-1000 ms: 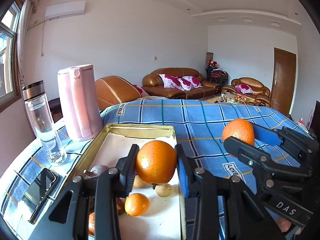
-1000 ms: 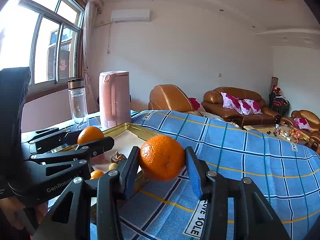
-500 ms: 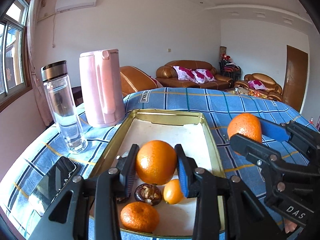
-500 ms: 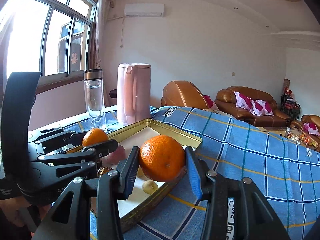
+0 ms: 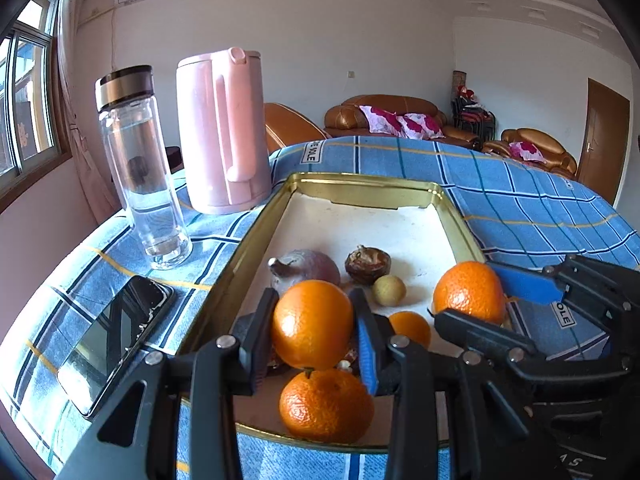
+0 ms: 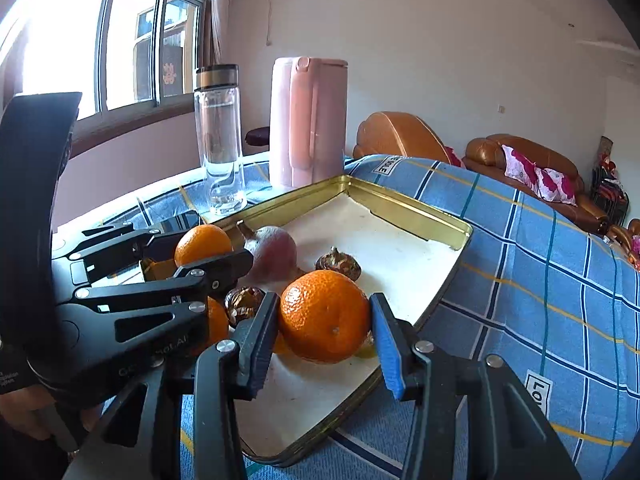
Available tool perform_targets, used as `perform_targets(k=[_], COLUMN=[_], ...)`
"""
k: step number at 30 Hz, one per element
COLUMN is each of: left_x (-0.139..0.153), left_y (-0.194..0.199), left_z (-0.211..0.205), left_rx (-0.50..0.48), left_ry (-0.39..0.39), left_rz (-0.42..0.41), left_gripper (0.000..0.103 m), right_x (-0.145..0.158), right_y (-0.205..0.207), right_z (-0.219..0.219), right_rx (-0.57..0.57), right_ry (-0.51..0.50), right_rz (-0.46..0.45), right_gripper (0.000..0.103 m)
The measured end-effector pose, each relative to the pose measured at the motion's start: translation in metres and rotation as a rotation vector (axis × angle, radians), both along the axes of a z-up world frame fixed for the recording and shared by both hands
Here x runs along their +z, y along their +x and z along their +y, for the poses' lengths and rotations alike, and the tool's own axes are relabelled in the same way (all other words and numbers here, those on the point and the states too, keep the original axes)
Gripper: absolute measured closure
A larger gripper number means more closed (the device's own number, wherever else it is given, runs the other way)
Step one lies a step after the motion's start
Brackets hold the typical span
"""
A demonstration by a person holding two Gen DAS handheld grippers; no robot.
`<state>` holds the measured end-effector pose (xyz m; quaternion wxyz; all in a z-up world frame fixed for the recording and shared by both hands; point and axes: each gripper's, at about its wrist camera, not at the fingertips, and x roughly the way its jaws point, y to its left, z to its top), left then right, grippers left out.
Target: Organize fruits
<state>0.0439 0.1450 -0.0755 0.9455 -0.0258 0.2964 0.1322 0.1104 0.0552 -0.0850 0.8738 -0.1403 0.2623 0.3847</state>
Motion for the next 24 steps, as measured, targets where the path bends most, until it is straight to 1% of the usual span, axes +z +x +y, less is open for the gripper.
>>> perform_targets(k=[3, 7, 10, 12, 14, 16, 19, 21, 24], left_x=[-0.006, -0.007, -0.006, -0.001, 0.007, 0.016, 0.028, 0.035, 0.044], left_y=[0.001, 0.001, -0.002, -0.007, -0.014, -0.019, -0.028, -0.032, -0.038], left_z=[0.001, 0.004, 0.005, 0.006, 0.004, 0.002, -0.002, -0.005, -0.012], left_rx=[0.001, 0.004, 0.012, 0.023, 0.022, 0.02, 0.017, 0.014, 0.004], left_ry=[0.008, 0.004, -0.003, -0.006, -0.006, 0.003, 0.003, 0.005, 0.015], left_rz=[0.02, 0.031, 0.019, -0.005, -0.041, -0.071, -0.112, -0.132, -0.157], left_gripper=[0.065, 0.061, 0.049, 0.034, 0.029, 0.028, 0.024, 0.02, 0.013], right_x=[-0.009, -0.01, -0.006, -0.002, 0.003, 0.01, 0.023, 0.031, 0.042], right_y=[0.001, -0.002, -0.005, -0.007, -0.009, -0.013, -0.022, -0.029, -0.038], right_z=[0.004, 0.004, 0.0, -0.006, -0.012, -0.019, -0.03, -0.038, -0.051], right_rx=[0.007, 0.018, 0.008, 0.003, -0.007, -0.02, -0.043, -0.06, -0.085], right_ry=[-0.037, -0.04, -0.028, -0.01, 0.009, 0.024, 0.029, 0.033, 0.049], right_rz=[0.02, 0.016, 0.006, -0.003, -0.007, -0.024, -0.068, -0.102, -0.142], right_gripper=[0.055, 0.054, 0.05, 0.045, 0.042, 0.041, 0.036, 0.031, 0.028])
